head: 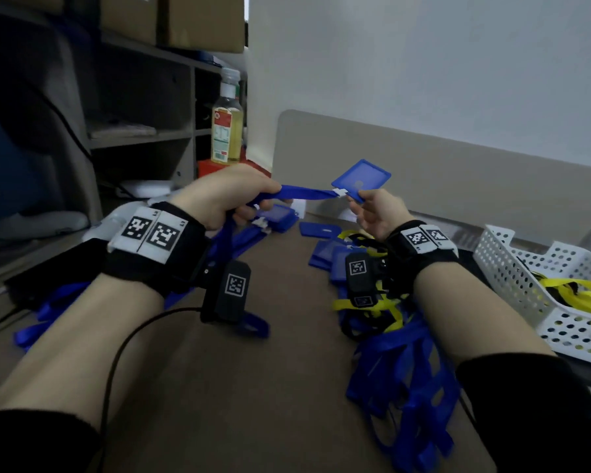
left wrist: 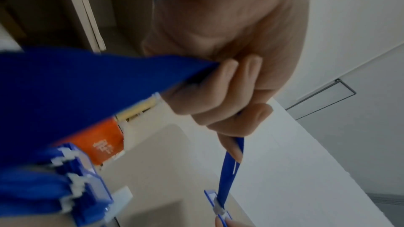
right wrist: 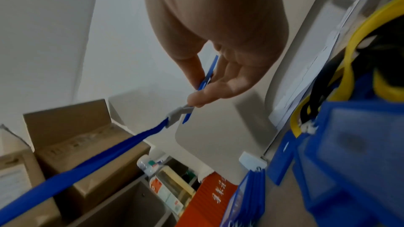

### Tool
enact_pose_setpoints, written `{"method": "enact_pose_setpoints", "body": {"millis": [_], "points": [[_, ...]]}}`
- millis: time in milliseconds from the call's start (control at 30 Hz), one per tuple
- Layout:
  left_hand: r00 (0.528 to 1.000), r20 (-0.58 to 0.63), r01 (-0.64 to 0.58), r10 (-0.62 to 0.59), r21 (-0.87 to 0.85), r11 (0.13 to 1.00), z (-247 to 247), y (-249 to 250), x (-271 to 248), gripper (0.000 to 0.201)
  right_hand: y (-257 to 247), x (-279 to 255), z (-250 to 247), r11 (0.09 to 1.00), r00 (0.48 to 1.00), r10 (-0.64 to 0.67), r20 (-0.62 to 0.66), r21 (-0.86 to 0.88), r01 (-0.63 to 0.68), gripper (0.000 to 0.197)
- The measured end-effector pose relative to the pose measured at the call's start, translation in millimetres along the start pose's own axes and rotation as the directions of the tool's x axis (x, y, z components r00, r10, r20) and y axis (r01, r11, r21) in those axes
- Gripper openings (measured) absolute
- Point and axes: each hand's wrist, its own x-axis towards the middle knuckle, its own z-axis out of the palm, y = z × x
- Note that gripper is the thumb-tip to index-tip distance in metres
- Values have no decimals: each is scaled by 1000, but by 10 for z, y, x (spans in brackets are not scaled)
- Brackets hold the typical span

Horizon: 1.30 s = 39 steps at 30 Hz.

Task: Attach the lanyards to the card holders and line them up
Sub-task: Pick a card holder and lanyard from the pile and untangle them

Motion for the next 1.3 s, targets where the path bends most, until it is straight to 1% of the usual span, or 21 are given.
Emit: {"method": "enact_pose_setpoints", "body": {"millis": [100, 167, 267, 333, 433, 500, 567, 633, 700, 767, 800, 833, 867, 933, 967, 1000, 1100, 1167, 1233, 1267, 1300], "points": [[997, -60, 48, -46, 34, 998, -235, -99, -31, 18, 109, 80, 399, 998, 1000, 0, 32, -55, 2, 18], [995, -78, 75, -70, 70, 995, -376, -170, -48, 16, 220, 179, 669, 996, 998, 9, 60, -93, -3, 26], [987, -107, 136, -124, 115, 984, -571, -293, -47, 24, 437, 331, 1047, 991, 995, 29, 97, -132, -16, 34], [981, -130, 164, -144, 154, 974, -667, -372, -51, 28, 588, 429, 1246, 979, 992, 55, 109, -201, -33, 28], [972, -171, 200, -164, 224, 954, -785, -492, -26, 29, 775, 643, 1539, 951, 976, 115, 185, -303, -55, 7], [963, -194, 235, -189, 250, 939, -868, -570, 9, 29, 882, 894, 1686, 925, 981, 144, 132, -370, -86, 18], [954, -203, 269, -219, 269, 925, -945, -626, 42, 30, 976, 1137, 1773, 881, 984, 158, 84, -461, -102, 34], [950, -210, 285, -230, 287, 914, -1014, -662, 66, 28, 1083, 1420, 1844, 845, 986, 145, 77, -528, -83, 34], [948, -213, 293, -236, 304, 906, -1079, -698, 85, 27, 1004, 1222, 1865, 831, 987, 139, 85, -552, -69, 33], [947, -208, 304, -247, 322, 896, -1138, -735, 85, 26, 927, 1011, 1877, 840, 974, 146, 176, -542, -28, 30], [945, -207, 310, -252, 330, 891, -1163, -751, 80, 26, 922, 1013, 1873, 843, 964, 144, 225, -538, -1, 36], [944, -208, 315, -256, 337, 887, -1186, -768, 71, 26, 928, 1046, 1885, 829, 963, 146, 225, -559, 5, 37], [944, -209, 317, -256, 346, 883, -1205, -781, 62, 26, 926, 1089, 1913, 818, 973, 135, 188, -576, -2, 31], [943, -206, 321, -260, 363, 875, -1226, -800, 45, 26, 936, 1116, 1924, 719, 987, 137, 87, -694, -39, 15], [942, -201, 327, -268, 369, 870, -1231, -806, 29, 26, 937, 1100, 1913, 681, 987, 132, 92, -732, -22, 12], [941, -195, 333, -278, 372, 866, -1233, -811, 7, 26, 947, 1093, 1916, 686, 982, 146, 118, -727, -15, 19], [937, -177, 347, -301, 378, 859, -1247, -825, -88, 24, 982, 995, 1872, 803, 968, 135, 212, -595, 18, 29], [934, -174, 357, -313, 390, 849, -1274, -835, -172, 24, 988, 930, 1854, 803, 973, 123, 198, -595, 19, 29], [926, -172, 377, -336, 406, 832, -1304, -844, -253, 24, 970, 957, 1866, 794, 975, 119, 186, -607, 19, 20], [921, -169, 388, -350, 406, 827, -1319, -850, -294, 23, 944, 906, 1877, 742, 980, 101, 171, -669, 41, 8], [917, -164, 399, -364, 403, 824, -1332, -859, -335, 22, 948, 894, 1891, 622, 981, 90, 172, -779, 79, 10]]}}
